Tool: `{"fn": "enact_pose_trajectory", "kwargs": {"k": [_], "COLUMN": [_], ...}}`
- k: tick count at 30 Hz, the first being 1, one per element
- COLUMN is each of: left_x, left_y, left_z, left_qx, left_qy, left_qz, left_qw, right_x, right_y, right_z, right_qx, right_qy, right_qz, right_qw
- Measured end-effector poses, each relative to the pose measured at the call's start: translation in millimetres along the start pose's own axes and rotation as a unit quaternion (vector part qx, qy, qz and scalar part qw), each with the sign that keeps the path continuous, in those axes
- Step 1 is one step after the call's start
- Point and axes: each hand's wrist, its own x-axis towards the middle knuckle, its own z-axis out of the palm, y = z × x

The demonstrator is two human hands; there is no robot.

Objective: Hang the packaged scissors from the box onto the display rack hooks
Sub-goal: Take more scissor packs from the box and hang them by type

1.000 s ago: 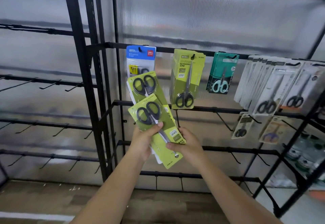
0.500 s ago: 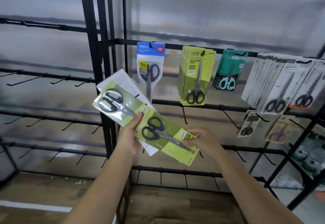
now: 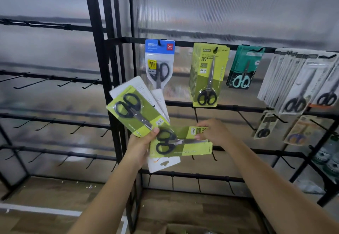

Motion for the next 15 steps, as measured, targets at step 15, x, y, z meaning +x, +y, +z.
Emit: {"fn": "enact_pose_trajectory", "kwargs": {"k": [15], "left_x": [0], "left_y": [-41], "left_z": [-26], "left_qx": [-0.015], "left_qy": [0.105], "left_qz": [-0.019], "left_qw": [0.994], "right_x": [-27], "right_y": [5], "right_z": [82], "right_qx": [0.580], "right_qy": [0.052], "right_qz": [0.230], "right_qw": [0.780]}}
